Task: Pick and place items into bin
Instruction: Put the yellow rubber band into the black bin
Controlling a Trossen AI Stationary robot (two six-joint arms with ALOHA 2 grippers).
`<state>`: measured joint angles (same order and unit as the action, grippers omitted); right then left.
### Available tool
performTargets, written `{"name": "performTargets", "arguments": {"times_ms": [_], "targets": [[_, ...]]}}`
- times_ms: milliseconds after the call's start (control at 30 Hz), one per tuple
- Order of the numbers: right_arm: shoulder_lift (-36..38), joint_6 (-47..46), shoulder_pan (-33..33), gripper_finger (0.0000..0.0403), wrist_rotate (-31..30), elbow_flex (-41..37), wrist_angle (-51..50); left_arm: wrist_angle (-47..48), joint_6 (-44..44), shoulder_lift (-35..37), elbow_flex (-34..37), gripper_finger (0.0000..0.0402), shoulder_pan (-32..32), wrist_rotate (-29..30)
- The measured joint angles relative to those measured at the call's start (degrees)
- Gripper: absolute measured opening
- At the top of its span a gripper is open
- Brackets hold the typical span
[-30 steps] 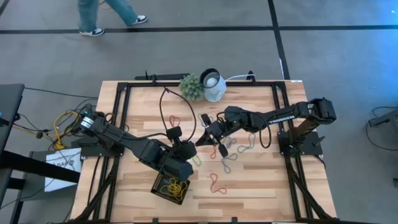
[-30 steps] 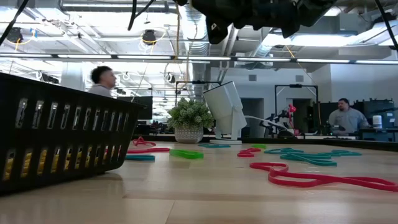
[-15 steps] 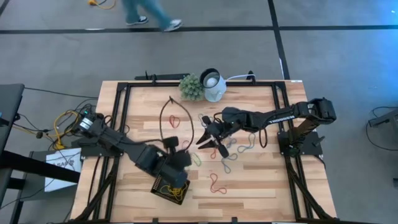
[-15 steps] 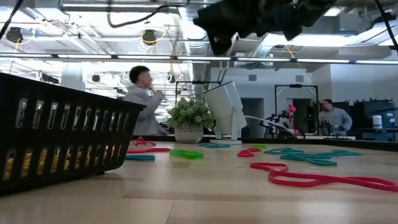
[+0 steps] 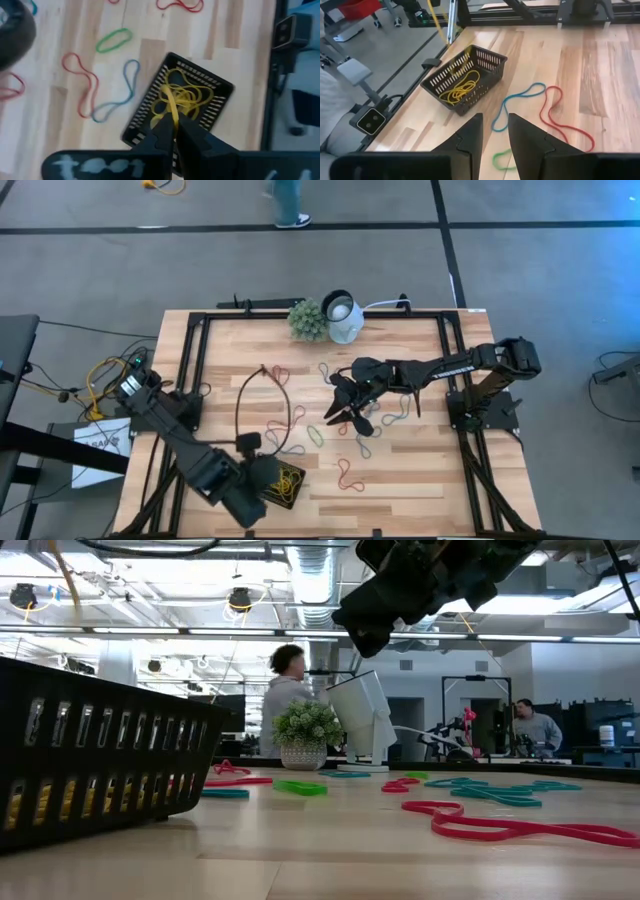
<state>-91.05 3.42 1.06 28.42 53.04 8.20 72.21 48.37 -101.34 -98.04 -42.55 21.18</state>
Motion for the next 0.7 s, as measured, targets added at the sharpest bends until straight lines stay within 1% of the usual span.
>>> {"name": "performTargets", "arguments": {"times_ms": [167, 333, 467, 600, 700], "targets": [[0.00, 0.00, -0.02, 0.0087, -0.06, 0.00, 0.36, -0.16, 4.80, 0.00, 0.00, 0.0000, -2.14, 0.51], [0.00, -0.42, -0.02, 0.0087, -0.09, 0.00, 0.36, -0.72, 3.64, 0.04, 0.43, 0.0000, -2.49, 4.86], [0.00, -0.42, -0.02, 0.0087, -0.13, 0.00, 0.36, -5.61, -0.15, 0.09, 5.37, 0.0000, -1.23, 4.26], [0.00, -0.42, -0.02, 0.0087, -0.20, 0.00, 0.36, -15.11, -1.67, -0.01, 13.08, 0.0000, 0.49, -0.06], [0.00, -0.42, -0.09, 0.0087, -0.20, 0.00, 0.36, -20.76, -4.72, -0.04, 17.13, 0.0000, 1.10, -1.19]]}}
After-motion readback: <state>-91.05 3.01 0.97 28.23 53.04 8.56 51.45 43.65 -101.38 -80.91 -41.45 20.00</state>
